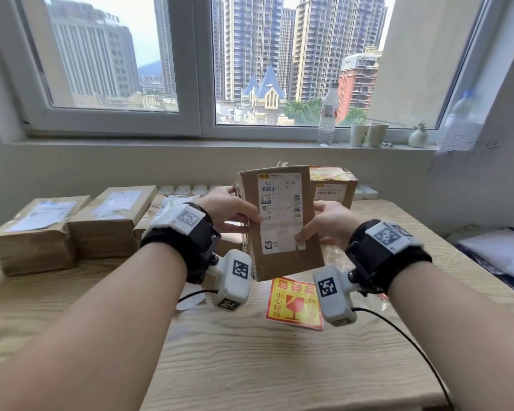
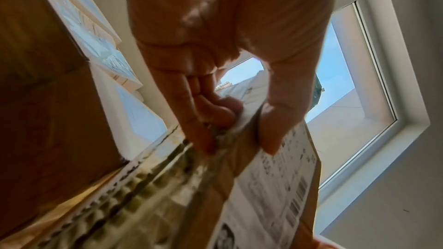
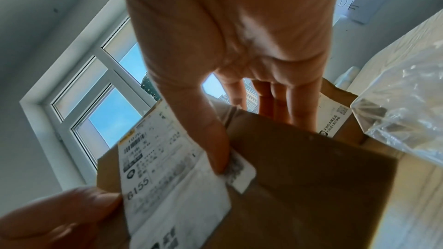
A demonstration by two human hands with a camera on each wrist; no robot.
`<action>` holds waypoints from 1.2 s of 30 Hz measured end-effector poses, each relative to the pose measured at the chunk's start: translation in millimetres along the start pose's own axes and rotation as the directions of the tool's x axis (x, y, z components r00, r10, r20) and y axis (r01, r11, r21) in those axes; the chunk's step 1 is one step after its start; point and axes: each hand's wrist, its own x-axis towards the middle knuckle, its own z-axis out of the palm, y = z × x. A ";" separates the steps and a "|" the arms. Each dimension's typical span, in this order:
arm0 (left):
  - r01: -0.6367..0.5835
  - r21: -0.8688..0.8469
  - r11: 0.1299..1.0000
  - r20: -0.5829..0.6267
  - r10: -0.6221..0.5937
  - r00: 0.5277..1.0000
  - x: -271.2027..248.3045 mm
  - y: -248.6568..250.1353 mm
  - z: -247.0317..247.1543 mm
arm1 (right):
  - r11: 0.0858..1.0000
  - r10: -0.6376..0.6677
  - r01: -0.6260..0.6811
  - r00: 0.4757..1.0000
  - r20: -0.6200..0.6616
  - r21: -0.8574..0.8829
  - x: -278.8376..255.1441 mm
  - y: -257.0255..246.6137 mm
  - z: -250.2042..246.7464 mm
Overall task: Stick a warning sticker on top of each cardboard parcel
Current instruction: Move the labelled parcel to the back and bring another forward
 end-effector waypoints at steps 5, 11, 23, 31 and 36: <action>0.027 -0.019 0.999 0.028 -0.026 0.999 -12.0 -8.8 -16.5 | 0.999 0.013 -0.009 0.995 0.097 -0.036 -11.8 -4.5 6.9; 0.054 -0.052 0.997 0.049 -0.051 0.998 -17.1 -11.5 -28.2 | 0.987 0.035 -0.004 0.981 0.190 -0.160 -22.1 -16.1 5.2; 0.121 0.005 0.993 0.032 -0.121 0.992 -38.3 -35.7 -55.4 | 0.972 -0.039 0.081 0.981 0.188 -0.220 -20.1 -8.5 55.7; 0.041 -0.047 0.998 -0.039 -0.042 0.998 -25.5 -39.9 -48.8 | 0.983 -0.093 0.097 0.995 0.037 -0.157 -0.5 -5.4 63.9; 0.056 -0.050 0.997 -0.050 -0.059 0.997 -20.8 -55.5 -48.9 | 0.982 -0.047 0.048 0.999 0.006 -0.184 9.4 9.2 73.7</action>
